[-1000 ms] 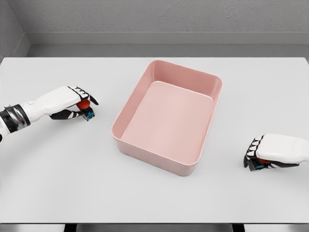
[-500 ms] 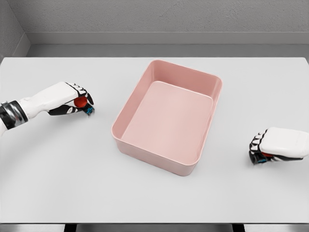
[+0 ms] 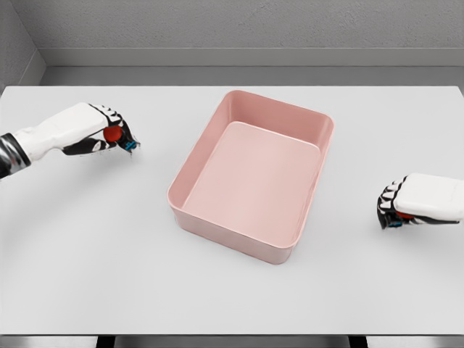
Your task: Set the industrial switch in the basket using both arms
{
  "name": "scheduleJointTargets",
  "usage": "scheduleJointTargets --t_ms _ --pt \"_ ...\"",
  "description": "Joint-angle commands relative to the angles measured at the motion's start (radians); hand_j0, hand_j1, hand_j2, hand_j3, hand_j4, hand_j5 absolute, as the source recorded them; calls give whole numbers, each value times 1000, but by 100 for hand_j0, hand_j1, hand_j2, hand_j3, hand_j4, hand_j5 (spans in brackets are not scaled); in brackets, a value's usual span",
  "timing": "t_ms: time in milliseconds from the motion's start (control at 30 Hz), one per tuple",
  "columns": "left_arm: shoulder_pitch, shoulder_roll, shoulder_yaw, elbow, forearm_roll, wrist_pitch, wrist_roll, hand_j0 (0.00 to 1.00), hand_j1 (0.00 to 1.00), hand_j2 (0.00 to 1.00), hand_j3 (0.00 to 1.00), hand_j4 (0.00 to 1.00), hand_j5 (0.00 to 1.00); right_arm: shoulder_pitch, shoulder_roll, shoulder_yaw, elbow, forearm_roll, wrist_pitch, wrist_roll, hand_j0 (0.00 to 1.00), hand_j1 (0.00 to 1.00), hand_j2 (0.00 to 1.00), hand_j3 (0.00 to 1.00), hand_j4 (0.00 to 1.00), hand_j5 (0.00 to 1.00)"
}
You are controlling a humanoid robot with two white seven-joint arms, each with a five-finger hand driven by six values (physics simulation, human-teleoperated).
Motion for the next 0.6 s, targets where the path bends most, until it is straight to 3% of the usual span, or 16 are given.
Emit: scheduleJointTargets --t_ms 0,233,567 --pt "0 3 2 0 14 1 1 49 49 49 49 49 49 0 0 -30 0 -8 1 1 43 43 43 43 43 43" --pt "-37 3 -1 -2 22 1 1 49 49 49 49 49 49 -20 9 -47 -2 -11 1 1 43 43 43 43 43 43" --pt "-67 -27 -4 -71 26 1 1 49 49 49 49 49 49 -44 21 -47 -2 -29 1 1 42 42 42 42 42 42"
